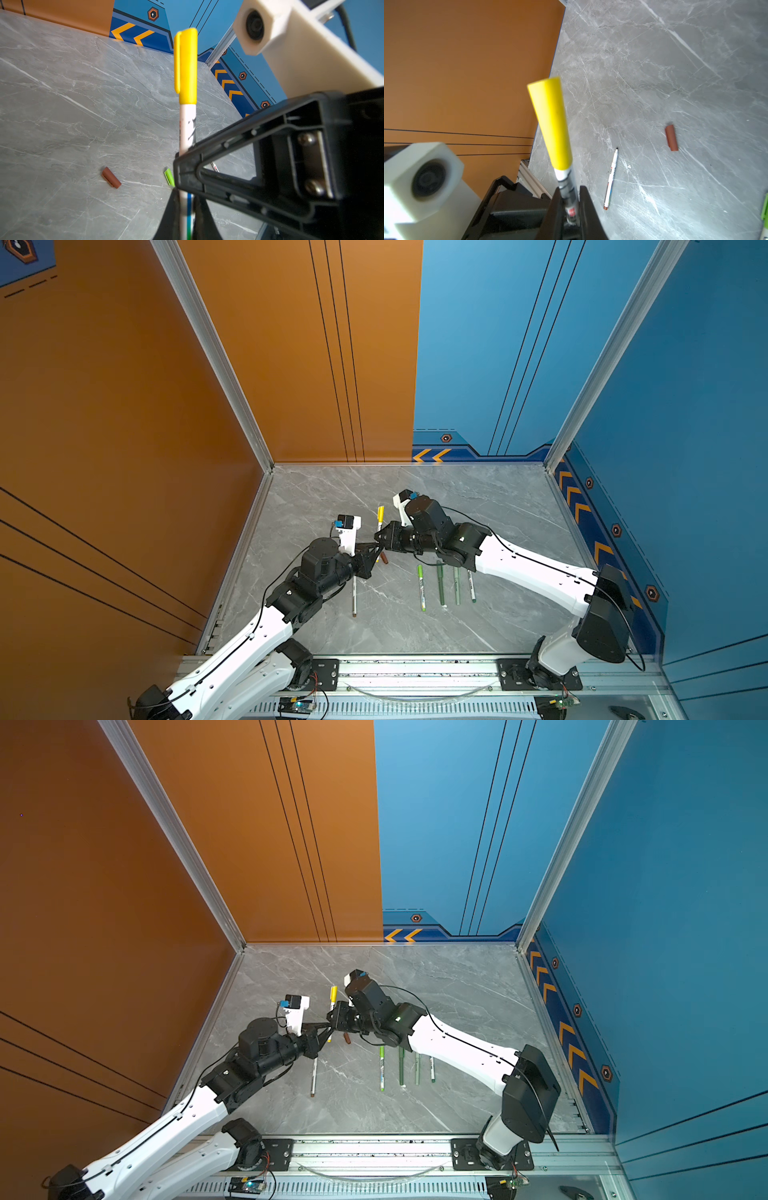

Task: Insert the pens into the pen caps

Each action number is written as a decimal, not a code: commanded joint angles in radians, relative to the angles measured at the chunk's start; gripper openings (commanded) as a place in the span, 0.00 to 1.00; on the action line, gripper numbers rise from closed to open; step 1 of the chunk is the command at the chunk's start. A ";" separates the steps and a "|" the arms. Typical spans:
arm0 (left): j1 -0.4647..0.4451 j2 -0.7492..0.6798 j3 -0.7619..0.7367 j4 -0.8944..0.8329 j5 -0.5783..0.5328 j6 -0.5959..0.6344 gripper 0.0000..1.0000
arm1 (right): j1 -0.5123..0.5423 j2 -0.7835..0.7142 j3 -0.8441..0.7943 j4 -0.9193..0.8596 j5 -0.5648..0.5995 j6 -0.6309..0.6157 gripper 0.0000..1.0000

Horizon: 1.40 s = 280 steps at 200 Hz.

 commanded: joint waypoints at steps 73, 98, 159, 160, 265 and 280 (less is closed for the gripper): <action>-0.005 -0.043 0.016 -0.089 0.015 0.024 0.50 | -0.013 -0.103 -0.080 -0.017 0.178 0.029 0.00; -0.004 -0.109 0.023 -0.233 0.026 0.105 0.72 | -0.043 -0.094 -0.113 -0.078 0.175 0.050 0.00; 0.020 -0.290 -0.007 -0.332 -0.085 0.130 0.91 | -0.033 0.038 -0.181 -0.161 0.018 0.011 0.00; 0.019 -0.291 -0.006 -0.332 -0.087 0.129 0.91 | -0.033 0.039 -0.182 -0.161 0.016 0.011 0.00; 0.047 -0.250 0.009 -0.331 -0.072 0.116 0.92 | 0.001 0.250 -0.186 -0.184 -0.039 -0.025 0.00; 0.050 -0.251 0.009 -0.330 -0.072 0.115 0.92 | -0.001 0.263 -0.188 -0.184 -0.038 -0.026 0.00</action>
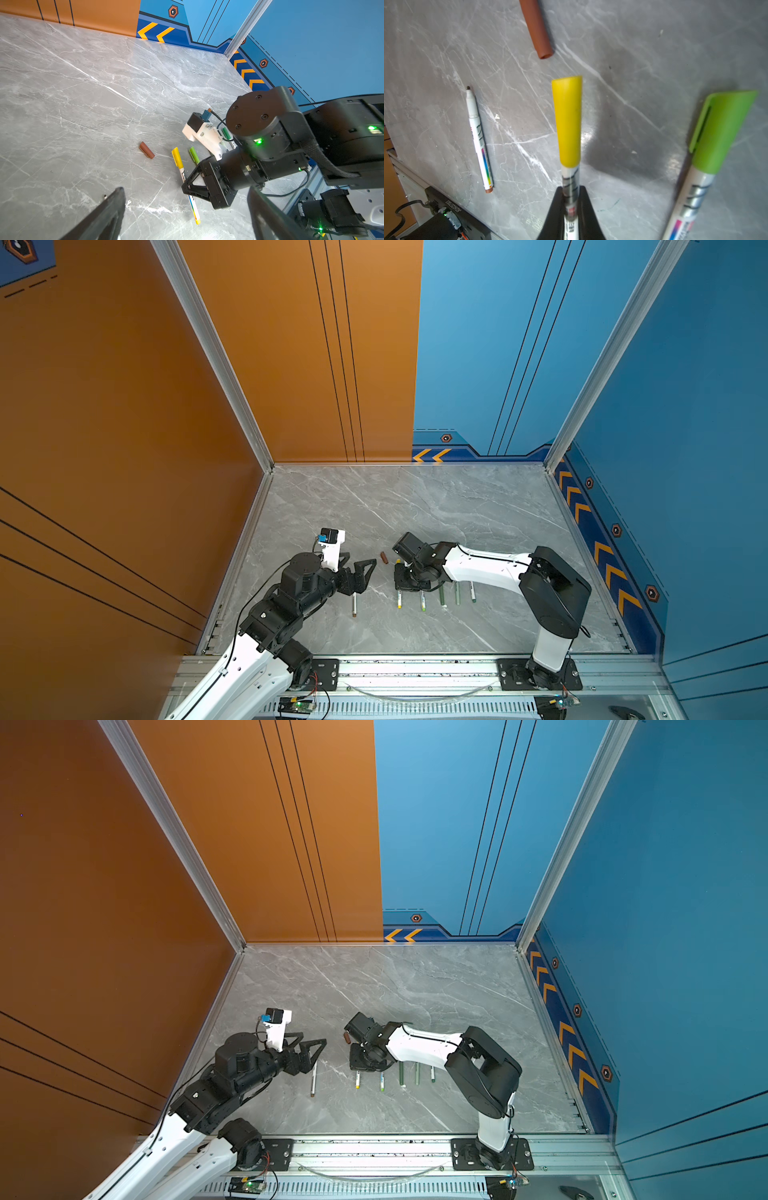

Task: Insert the pens into the pen caps

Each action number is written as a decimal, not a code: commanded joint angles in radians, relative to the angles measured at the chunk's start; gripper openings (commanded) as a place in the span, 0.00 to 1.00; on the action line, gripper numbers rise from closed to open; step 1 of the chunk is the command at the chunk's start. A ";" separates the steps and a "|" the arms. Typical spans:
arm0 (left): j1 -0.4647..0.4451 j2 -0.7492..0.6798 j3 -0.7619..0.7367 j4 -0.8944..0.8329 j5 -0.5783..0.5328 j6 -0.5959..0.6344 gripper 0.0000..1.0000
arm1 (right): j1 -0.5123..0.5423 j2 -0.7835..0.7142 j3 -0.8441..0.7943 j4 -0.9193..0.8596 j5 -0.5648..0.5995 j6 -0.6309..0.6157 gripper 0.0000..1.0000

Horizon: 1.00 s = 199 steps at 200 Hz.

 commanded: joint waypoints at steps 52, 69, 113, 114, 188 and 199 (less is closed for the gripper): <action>0.019 -0.002 0.012 -0.011 -0.003 -0.001 0.92 | -0.001 0.038 -0.020 -0.034 0.006 -0.025 0.03; 0.021 0.000 0.014 -0.010 -0.002 0.000 0.92 | -0.001 0.044 -0.023 -0.037 0.015 -0.023 0.07; 0.026 -0.007 0.016 -0.011 -0.001 -0.005 0.92 | -0.001 0.047 -0.020 -0.051 0.031 -0.022 0.16; 0.026 -0.008 0.016 -0.012 -0.001 -0.004 0.92 | -0.001 0.046 -0.020 -0.050 0.031 -0.022 0.16; 0.034 -0.040 0.020 -0.030 -0.010 -0.022 0.92 | 0.002 0.003 0.004 -0.075 0.047 -0.029 0.18; 0.034 -0.046 0.022 -0.036 -0.013 -0.029 0.92 | 0.002 -0.016 0.014 -0.084 0.050 -0.034 0.18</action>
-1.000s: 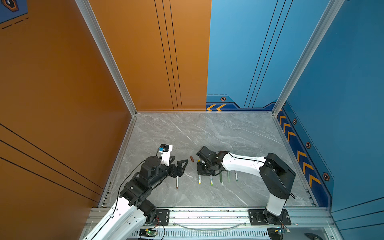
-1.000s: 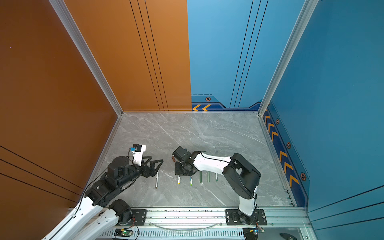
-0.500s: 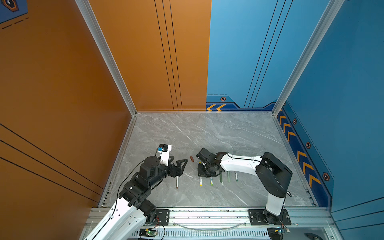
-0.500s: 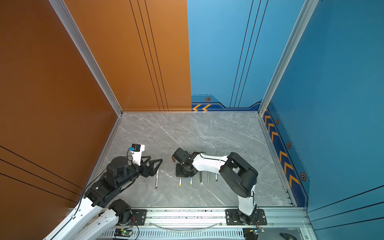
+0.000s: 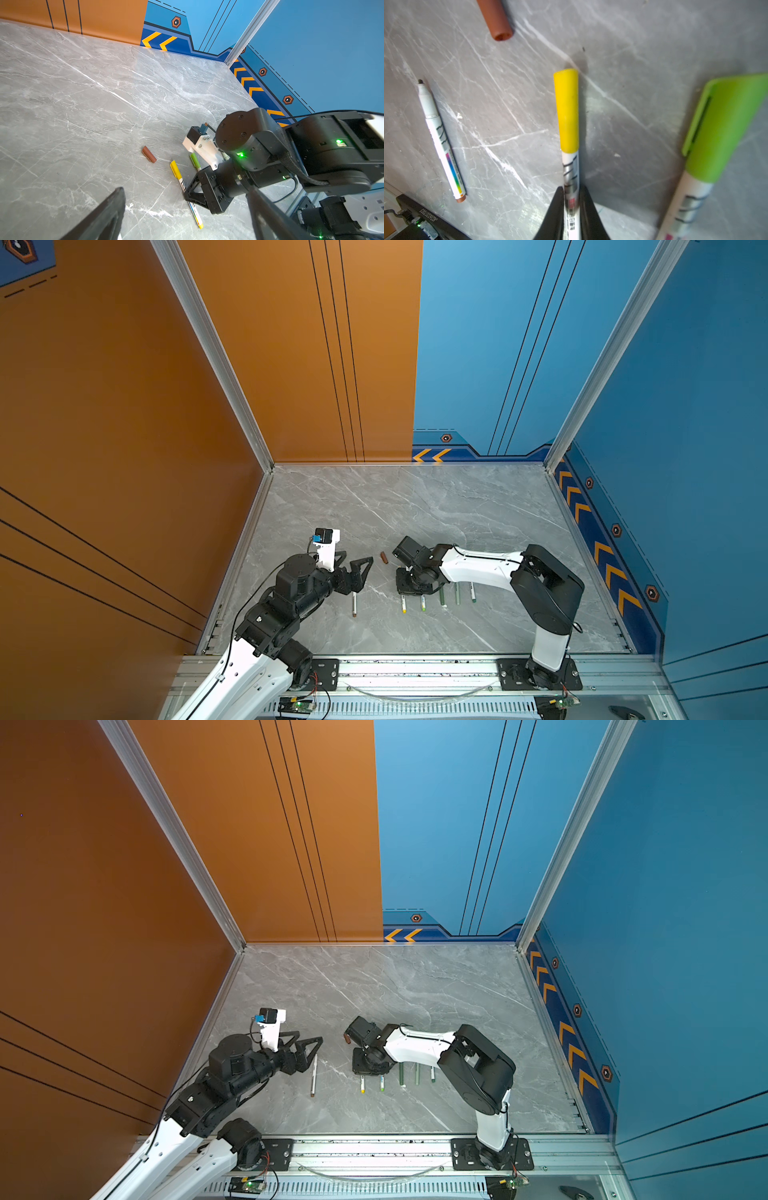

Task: Insert the pens into the pen caps

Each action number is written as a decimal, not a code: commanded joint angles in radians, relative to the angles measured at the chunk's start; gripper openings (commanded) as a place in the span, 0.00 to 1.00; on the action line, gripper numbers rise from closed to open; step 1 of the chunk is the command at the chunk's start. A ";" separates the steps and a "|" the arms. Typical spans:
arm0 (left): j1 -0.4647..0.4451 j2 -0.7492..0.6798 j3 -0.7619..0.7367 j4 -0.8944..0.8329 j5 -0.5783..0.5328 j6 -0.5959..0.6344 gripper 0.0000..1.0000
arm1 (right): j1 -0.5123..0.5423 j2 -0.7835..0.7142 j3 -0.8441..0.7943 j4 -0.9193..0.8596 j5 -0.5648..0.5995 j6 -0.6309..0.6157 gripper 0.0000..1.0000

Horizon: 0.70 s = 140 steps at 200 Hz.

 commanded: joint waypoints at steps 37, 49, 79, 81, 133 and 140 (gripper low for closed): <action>0.017 0.004 0.053 -0.152 -0.123 -0.063 0.91 | 0.002 -0.134 0.085 -0.087 0.071 -0.045 0.21; 0.025 0.031 0.078 -0.239 -0.198 -0.090 0.89 | 0.002 -0.159 0.107 -0.092 0.087 -0.050 0.21; 0.059 0.101 0.093 -0.348 -0.237 -0.165 0.80 | -0.001 -0.208 0.151 -0.097 0.117 -0.054 0.22; 0.061 0.107 0.090 -0.350 -0.233 -0.169 0.79 | -0.002 -0.211 0.154 -0.099 0.118 -0.054 0.22; 0.071 0.253 0.031 -0.351 -0.158 -0.226 0.64 | -0.011 -0.235 0.173 -0.098 0.129 -0.053 0.23; 0.065 0.271 0.025 -0.350 -0.158 -0.226 0.62 | -0.013 -0.234 0.171 -0.098 0.129 -0.052 0.23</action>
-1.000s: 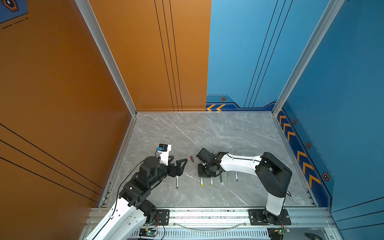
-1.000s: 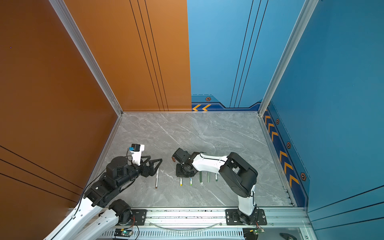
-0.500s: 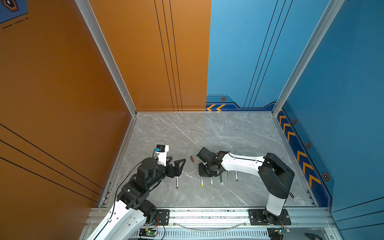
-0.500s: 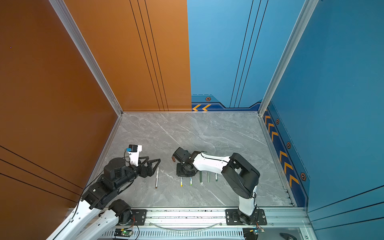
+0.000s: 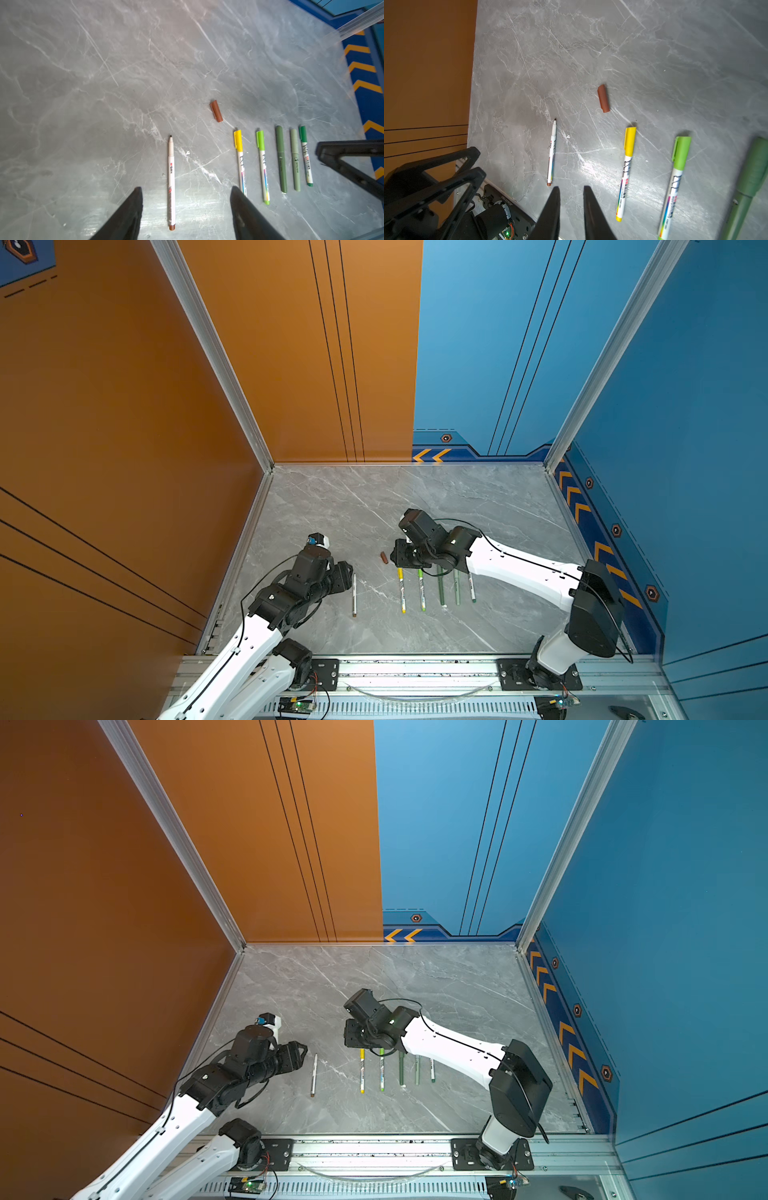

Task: Insert the pens into the pen caps

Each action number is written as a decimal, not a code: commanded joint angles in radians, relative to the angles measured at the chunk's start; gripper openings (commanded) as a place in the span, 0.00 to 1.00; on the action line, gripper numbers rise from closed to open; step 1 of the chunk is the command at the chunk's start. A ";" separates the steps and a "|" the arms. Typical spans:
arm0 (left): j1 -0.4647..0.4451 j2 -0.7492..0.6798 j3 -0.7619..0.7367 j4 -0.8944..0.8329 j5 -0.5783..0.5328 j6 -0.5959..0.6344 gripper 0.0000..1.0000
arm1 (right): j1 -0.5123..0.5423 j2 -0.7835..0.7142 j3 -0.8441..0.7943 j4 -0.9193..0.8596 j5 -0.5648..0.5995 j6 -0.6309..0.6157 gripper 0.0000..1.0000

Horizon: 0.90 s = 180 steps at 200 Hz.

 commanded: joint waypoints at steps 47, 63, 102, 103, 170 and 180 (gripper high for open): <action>-0.084 0.180 -0.042 -0.041 -0.027 -0.028 0.59 | -0.014 0.009 0.015 -0.038 0.020 -0.016 0.23; -0.123 0.207 -0.044 -0.021 -0.033 -0.032 0.59 | -0.016 0.017 0.018 -0.038 0.018 -0.017 0.23; -0.185 0.287 -0.053 0.013 -0.042 -0.042 0.59 | -0.016 0.027 0.023 -0.038 0.014 -0.020 0.23; -0.187 0.289 -0.053 0.014 -0.043 -0.043 0.59 | -0.017 0.027 0.024 -0.038 0.014 -0.020 0.23; -0.228 0.407 -0.096 0.095 -0.050 -0.065 0.47 | -0.019 0.005 0.005 -0.038 0.021 -0.021 0.23; -0.231 0.421 -0.101 0.101 -0.053 -0.071 0.43 | -0.020 0.001 0.002 -0.038 0.020 -0.021 0.23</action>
